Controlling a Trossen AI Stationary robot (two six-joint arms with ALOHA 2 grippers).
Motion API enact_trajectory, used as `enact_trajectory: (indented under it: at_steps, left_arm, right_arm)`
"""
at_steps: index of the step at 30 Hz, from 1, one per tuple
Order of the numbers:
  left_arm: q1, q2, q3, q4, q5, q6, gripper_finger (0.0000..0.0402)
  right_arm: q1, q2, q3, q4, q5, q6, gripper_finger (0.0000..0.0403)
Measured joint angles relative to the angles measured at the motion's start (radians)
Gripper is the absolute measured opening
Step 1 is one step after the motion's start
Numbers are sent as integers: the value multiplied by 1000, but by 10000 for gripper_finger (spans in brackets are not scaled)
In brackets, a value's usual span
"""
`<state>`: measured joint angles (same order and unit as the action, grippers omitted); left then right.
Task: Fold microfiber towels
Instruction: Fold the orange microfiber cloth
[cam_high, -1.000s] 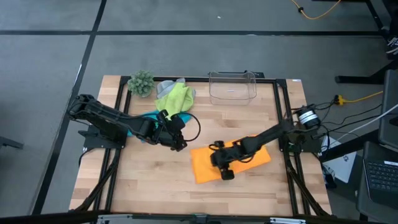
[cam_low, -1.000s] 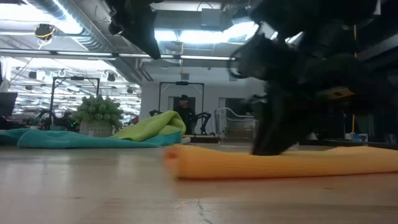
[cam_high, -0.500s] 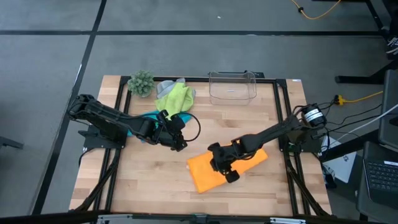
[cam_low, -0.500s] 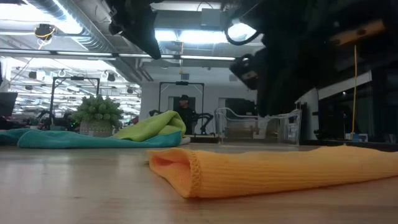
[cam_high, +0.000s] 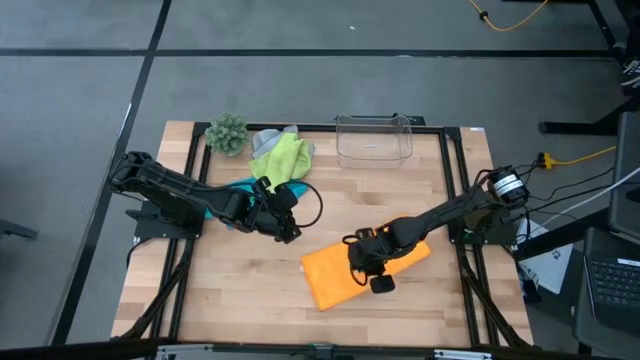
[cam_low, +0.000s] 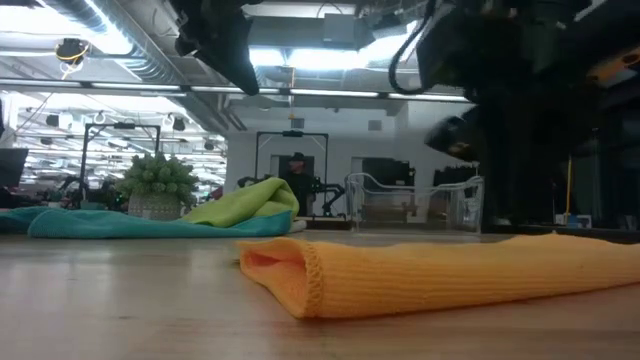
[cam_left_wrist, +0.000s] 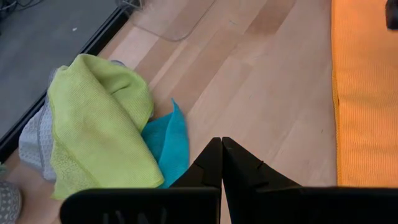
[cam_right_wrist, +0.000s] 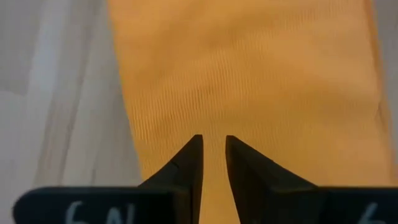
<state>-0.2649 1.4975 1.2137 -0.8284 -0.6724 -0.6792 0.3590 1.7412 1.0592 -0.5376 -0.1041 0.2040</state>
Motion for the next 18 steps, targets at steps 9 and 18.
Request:
enact_trajectory:
  at_steps: [9, 18]
  left_arm:
    - [0, 0, 0, 0, 0, 0, 0]
    - [0, 0, 0, 0, 0, -1, 0]
  right_arm:
    - [10, 0, -5, -308, 266, 481, 72]
    - [-1, -2, -118, -321, 239, 580, 72]
